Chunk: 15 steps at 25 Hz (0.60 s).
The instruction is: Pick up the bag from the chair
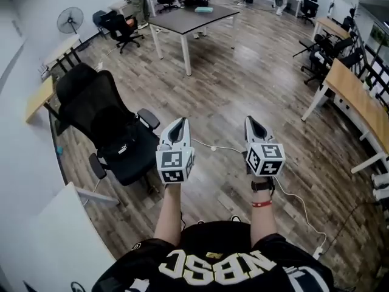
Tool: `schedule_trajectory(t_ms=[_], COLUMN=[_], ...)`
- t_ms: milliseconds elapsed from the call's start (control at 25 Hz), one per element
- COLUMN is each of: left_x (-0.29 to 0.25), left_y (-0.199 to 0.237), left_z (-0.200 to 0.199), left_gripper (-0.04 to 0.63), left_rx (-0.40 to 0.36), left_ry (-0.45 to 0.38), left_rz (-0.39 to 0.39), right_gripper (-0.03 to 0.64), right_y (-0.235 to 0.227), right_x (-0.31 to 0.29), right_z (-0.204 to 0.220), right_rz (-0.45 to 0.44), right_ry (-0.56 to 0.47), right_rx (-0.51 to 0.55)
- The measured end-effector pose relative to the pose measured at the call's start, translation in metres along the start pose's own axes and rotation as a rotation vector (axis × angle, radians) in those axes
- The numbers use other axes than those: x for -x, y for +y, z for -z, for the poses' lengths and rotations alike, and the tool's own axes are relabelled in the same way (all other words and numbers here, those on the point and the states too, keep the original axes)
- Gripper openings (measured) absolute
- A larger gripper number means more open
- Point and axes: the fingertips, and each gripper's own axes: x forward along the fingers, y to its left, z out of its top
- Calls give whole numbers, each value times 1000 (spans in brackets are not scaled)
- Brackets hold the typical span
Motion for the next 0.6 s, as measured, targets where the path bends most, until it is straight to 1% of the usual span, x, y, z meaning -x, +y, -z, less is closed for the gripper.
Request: schedule_trajectory(t_ms=[120,200,320,440,600], left_x=[42,72,114,161,207], left_y=[63,107,167,216,262], left_z=[4,11,23,33,44], left_gripper=[15,15,15,15,15], left_rx=[-7,-11,-3,16,26], left_ry=[6,8,9,12,15], left_rz=[-121,-202,-300,-415,-515], right_gripper=[8,8,8,8,8], right_y=[63,113,191,271,355], right_x=[-33,-55,-80,-95,-112], right_z=[4,13,28,37,45], right_rz=[-110,-194,-312,-457,-607], right_ry=[1,5,12,33,67], right_rx=[5,10,23,61,73])
